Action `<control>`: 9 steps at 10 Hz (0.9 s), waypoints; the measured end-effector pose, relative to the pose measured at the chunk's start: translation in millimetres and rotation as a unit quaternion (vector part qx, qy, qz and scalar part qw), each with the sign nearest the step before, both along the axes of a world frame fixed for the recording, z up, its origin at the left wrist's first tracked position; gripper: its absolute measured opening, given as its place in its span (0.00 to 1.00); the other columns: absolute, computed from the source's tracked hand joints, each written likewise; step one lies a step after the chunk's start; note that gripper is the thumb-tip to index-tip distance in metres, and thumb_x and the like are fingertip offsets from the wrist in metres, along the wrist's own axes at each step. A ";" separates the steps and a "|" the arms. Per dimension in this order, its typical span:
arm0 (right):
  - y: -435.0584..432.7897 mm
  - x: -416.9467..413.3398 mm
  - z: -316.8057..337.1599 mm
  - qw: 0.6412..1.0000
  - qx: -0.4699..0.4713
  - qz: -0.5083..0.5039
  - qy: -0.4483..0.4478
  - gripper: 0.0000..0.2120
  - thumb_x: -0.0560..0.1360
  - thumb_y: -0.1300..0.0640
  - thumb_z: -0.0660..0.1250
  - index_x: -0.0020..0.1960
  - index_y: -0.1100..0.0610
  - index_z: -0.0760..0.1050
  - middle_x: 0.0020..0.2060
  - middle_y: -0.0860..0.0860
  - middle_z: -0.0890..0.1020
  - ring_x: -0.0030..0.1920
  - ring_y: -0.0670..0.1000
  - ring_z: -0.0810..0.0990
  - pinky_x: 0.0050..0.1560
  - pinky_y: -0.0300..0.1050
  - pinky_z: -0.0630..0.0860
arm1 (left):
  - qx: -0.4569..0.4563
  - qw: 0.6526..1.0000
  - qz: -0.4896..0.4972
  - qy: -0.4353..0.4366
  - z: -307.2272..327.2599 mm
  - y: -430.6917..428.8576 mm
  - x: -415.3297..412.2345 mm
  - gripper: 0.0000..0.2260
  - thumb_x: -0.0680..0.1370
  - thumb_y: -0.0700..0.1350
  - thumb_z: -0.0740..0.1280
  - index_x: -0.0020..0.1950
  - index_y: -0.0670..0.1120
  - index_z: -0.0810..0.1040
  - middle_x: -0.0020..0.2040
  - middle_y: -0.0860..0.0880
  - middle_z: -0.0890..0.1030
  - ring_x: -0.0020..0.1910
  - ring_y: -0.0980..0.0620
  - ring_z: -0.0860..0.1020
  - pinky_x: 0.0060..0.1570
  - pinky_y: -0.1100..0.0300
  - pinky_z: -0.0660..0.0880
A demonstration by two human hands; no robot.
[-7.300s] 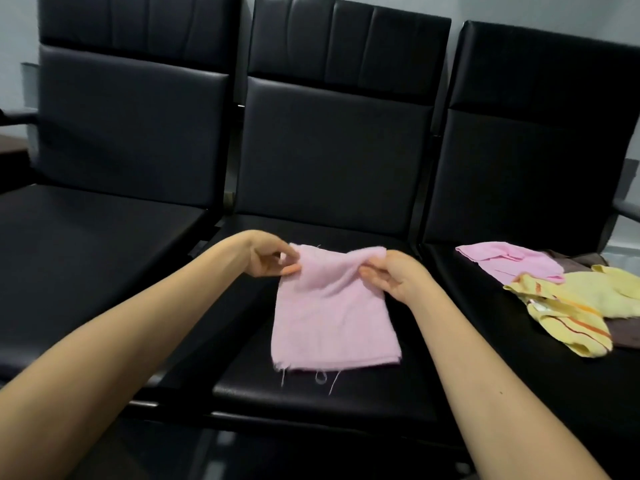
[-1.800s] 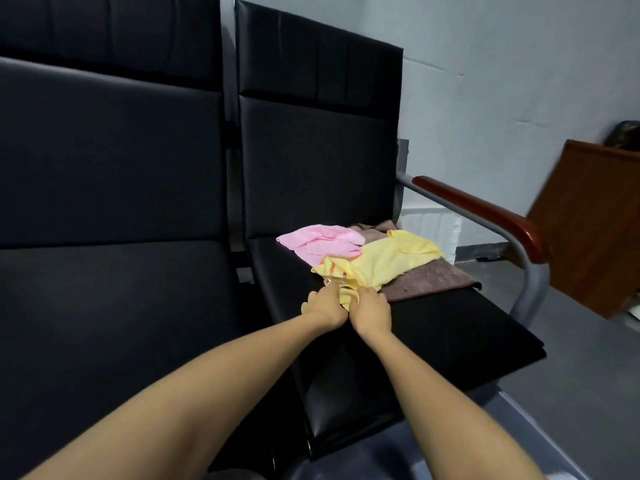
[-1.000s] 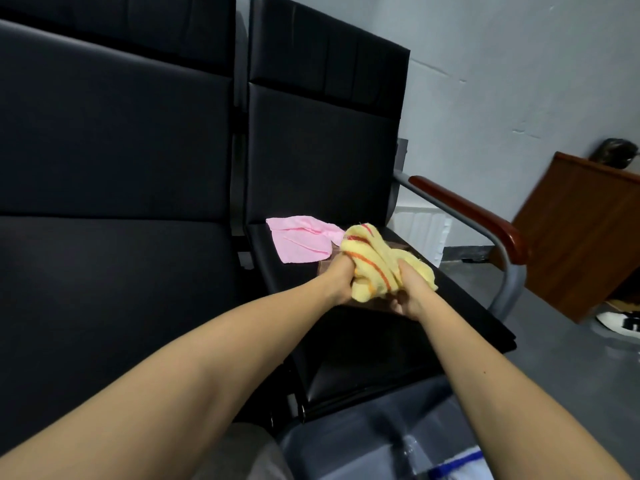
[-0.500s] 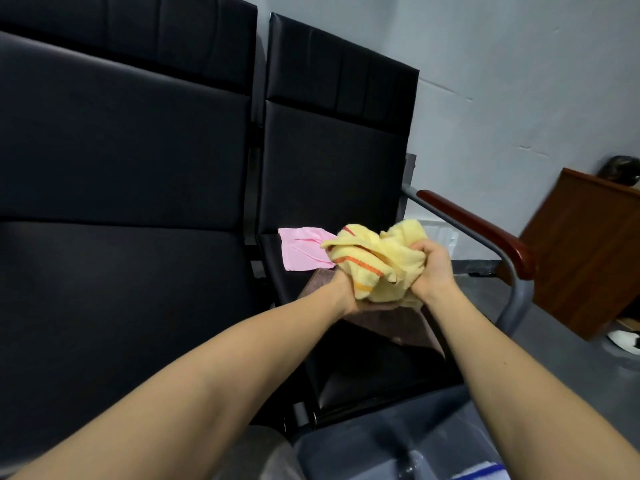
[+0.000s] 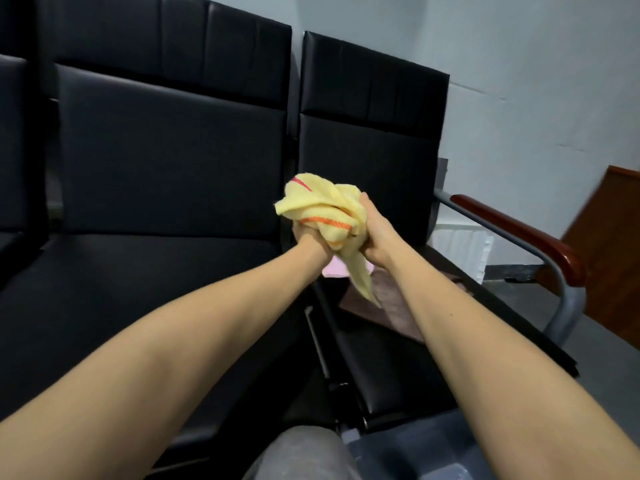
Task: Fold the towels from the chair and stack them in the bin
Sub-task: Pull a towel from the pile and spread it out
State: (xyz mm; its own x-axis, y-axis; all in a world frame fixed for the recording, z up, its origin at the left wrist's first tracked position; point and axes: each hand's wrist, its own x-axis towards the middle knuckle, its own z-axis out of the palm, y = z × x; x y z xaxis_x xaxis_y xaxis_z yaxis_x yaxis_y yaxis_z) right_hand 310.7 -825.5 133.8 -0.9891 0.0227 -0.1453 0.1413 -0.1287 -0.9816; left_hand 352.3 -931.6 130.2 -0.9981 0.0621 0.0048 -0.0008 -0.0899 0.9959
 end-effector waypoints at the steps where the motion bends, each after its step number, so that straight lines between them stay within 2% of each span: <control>1: -55.1 -23.2 -3.2 0.982 0.185 -0.039 0.012 0.29 0.79 0.40 0.51 0.72 0.56 0.62 0.68 0.56 0.69 0.62 0.57 0.72 0.55 0.51 0.73 | 0.171 0.969 0.172 0.046 6.2 -65.3 -58.4 0.17 0.82 0.56 0.53 0.57 0.48 0.75 0.45 0.49 0.76 0.54 0.51 0.76 0.52 0.62 0.73; 2: -90.6 -33.0 -13.4 0.966 0.252 -0.052 0.011 0.29 0.78 0.48 0.57 0.74 0.59 0.57 0.70 0.58 0.64 0.60 0.56 0.70 0.57 0.48 0.71 | -0.085 0.956 0.270 0.083 3.7 -106.9 -77.8 0.18 0.81 0.53 0.53 0.66 0.48 0.71 0.60 0.45 0.75 0.63 0.44 0.71 0.67 0.47 0.66; 3: -131.4 -27.2 -41.0 0.947 0.320 0.021 0.004 0.32 0.74 0.55 0.62 0.75 0.60 0.55 0.63 0.57 0.67 0.56 0.54 0.69 0.44 0.42 0.68 | -0.528 0.810 0.254 -0.030 -15.7 -176.0 -76.8 0.18 0.80 0.46 0.55 0.70 0.51 0.67 0.75 0.40 0.57 0.74 0.36 0.54 0.70 0.37 0.52; 4: -158.4 -14.9 -61.7 0.928 0.353 0.107 0.049 0.37 0.72 0.53 0.66 0.76 0.53 0.53 0.69 0.56 0.63 0.66 0.58 0.67 0.61 0.46 0.68 | -0.647 0.742 0.174 -0.014 -38.9 -198.3 -53.0 0.14 0.78 0.43 0.58 0.62 0.44 0.73 0.67 0.40 0.71 0.67 0.39 0.68 0.66 0.45 0.63; 5: -200.1 12.4 -106.1 0.842 0.472 0.219 0.141 0.43 0.69 0.52 0.68 0.76 0.44 0.47 0.74 0.52 0.56 0.71 0.59 0.60 0.71 0.52 0.58 | -0.581 0.805 0.106 0.050 -85.4 -216.3 -26.9 0.12 0.73 0.42 0.65 0.56 0.42 0.73 0.53 0.43 0.80 0.53 0.43 0.78 0.47 0.53 0.72; 6: -220.1 26.7 -138.2 0.838 0.484 0.185 0.172 0.38 0.72 0.60 0.64 0.75 0.44 0.49 0.72 0.49 0.58 0.70 0.58 0.63 0.69 0.52 0.58 | -0.509 0.852 0.093 0.074 -110.6 -225.8 -10.0 0.18 0.71 0.41 0.69 0.59 0.43 0.70 0.53 0.44 0.80 0.51 0.45 0.78 0.46 0.55 0.73; 7: -227.5 31.1 -153.9 0.811 0.541 0.074 0.211 0.26 0.73 0.63 0.62 0.68 0.51 0.62 0.65 0.52 0.66 0.65 0.57 0.67 0.66 0.51 0.60 | -0.500 0.862 0.037 0.076 -134.4 -243.6 3.2 0.24 0.70 0.40 0.70 0.65 0.44 0.69 0.58 0.46 0.78 0.54 0.48 0.76 0.49 0.59 0.71; 8: -224.0 29.0 -145.8 0.768 0.591 0.047 0.243 0.20 0.72 0.61 0.63 0.63 0.54 0.66 0.60 0.52 0.68 0.62 0.55 0.66 0.63 0.50 0.60 | -0.591 0.805 0.006 0.044 -127.0 -261.4 2.5 0.17 0.71 0.42 0.70 0.59 0.47 0.72 0.52 0.49 0.78 0.53 0.48 0.76 0.46 0.57 0.71; 9: -216.9 22.7 -134.1 0.715 0.652 0.043 0.247 0.19 0.72 0.61 0.62 0.62 0.56 0.68 0.61 0.52 0.69 0.63 0.55 0.66 0.63 0.49 0.61 | -0.656 0.752 0.064 0.032 -104.5 -289.2 1.9 0.06 0.72 0.45 0.67 0.45 0.51 0.71 0.41 0.51 0.75 0.45 0.47 0.76 0.37 0.58 0.69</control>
State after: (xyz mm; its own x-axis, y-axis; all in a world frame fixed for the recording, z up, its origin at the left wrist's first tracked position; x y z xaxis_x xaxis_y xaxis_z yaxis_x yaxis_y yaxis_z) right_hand 333.4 -1042.4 -0.4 -0.9186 -0.2439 0.3109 -0.3118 0.9307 -0.1913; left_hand 354.2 -1220.8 25.7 -0.9966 -0.0401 0.0717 -0.0230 0.9739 0.2258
